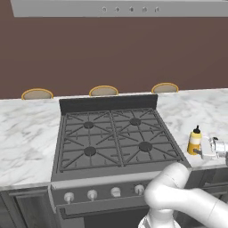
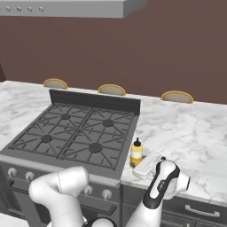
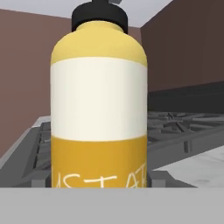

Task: Take 2 condiments from the cabinet and move them on the counter near the stove.Make sure the condiments are lined up with each other, next to each other.

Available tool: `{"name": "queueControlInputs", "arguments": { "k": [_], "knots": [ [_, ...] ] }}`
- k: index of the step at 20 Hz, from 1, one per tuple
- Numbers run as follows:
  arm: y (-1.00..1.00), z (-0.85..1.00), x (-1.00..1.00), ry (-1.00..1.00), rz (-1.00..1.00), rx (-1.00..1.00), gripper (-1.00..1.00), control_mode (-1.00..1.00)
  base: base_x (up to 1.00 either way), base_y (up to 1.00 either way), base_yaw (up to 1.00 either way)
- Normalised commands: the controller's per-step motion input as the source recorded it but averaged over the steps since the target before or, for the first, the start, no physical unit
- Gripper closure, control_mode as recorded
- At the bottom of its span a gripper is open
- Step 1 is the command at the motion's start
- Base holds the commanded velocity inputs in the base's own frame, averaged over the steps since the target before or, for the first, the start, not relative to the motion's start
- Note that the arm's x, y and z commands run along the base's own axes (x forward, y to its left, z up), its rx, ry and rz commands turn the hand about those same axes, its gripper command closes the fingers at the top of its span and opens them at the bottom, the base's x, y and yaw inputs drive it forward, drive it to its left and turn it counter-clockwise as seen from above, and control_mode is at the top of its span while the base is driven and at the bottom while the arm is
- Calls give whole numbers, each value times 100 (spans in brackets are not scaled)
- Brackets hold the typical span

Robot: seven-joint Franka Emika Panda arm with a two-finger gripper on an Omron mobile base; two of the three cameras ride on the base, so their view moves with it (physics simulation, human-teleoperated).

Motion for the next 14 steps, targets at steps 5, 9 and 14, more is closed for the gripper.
{"name": "queueControlInputs", "arguments": {
  "k": [5,9,14],
  "knots": [
    [0,-24,0,0,0,0,100,-100,0,0,0],
    [0,-25,0,0,0,0,-100,-100,0,0,0],
    [0,-13,0,0,0,1,-100,-100,0,0,0]
  ]
}}
